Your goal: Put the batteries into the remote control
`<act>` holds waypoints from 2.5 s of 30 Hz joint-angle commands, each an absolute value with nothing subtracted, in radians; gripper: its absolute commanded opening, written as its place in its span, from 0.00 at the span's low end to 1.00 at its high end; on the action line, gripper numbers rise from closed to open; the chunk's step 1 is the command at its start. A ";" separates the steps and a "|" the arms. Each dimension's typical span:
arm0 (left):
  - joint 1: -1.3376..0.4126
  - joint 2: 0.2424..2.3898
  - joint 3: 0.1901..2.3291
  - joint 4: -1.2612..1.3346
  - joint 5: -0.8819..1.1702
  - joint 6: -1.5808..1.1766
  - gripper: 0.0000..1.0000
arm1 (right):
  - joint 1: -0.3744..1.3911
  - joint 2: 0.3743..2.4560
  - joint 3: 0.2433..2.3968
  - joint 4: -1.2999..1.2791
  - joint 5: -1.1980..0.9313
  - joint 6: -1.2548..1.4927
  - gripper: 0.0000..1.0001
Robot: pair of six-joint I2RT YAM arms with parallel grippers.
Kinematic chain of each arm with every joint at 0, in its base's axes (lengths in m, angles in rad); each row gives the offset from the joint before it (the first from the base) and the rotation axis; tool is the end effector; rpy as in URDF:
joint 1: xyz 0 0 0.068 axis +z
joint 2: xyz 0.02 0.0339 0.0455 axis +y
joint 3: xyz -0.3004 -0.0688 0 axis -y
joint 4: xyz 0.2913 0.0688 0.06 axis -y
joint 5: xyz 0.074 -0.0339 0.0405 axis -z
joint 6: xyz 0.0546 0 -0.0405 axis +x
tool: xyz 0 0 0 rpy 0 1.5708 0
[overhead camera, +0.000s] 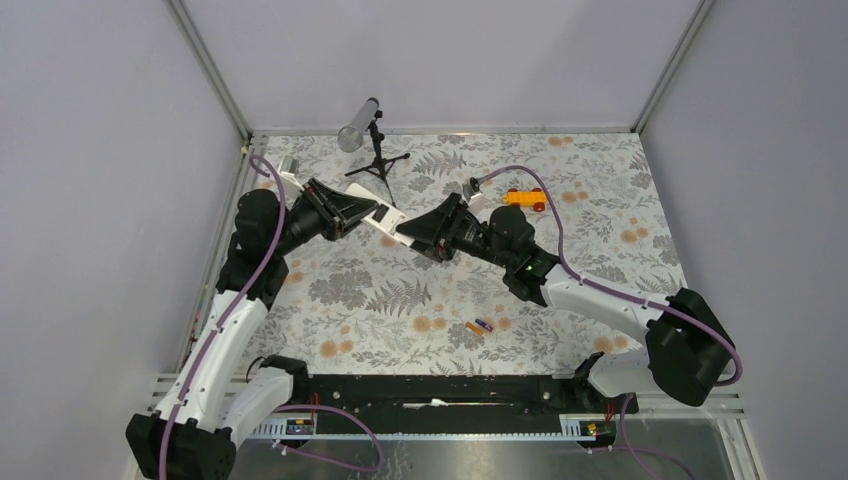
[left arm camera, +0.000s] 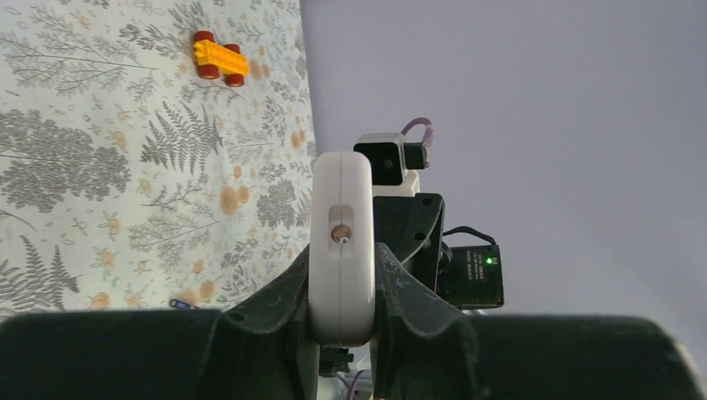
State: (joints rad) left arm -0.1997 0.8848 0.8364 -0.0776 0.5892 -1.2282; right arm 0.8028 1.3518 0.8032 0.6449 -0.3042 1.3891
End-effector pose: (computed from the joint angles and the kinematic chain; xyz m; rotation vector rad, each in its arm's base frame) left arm 0.2312 -0.0777 0.3768 -0.4851 1.8767 -1.5101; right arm 0.2384 0.2704 0.3181 0.2311 1.8260 1.9047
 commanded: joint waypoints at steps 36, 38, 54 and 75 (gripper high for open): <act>-0.196 0.929 0.914 -0.304 0.374 -0.733 0.00 | 0.701 1.365 0.786 0.526 -0.327 1.333 0.00; -0.196 0.928 0.912 -0.311 0.368 -0.712 0.00 | 0.668 1.323 0.777 0.404 -0.305 1.227 0.00; -0.196 0.906 0.851 -0.193 0.497 -0.695 0.00 | 0.490 1.330 0.565 0.144 -0.325 0.631 0.08; -0.197 0.881 0.836 -0.116 0.548 -0.732 0.00 | 0.462 1.255 0.643 -0.164 -0.155 0.589 0.46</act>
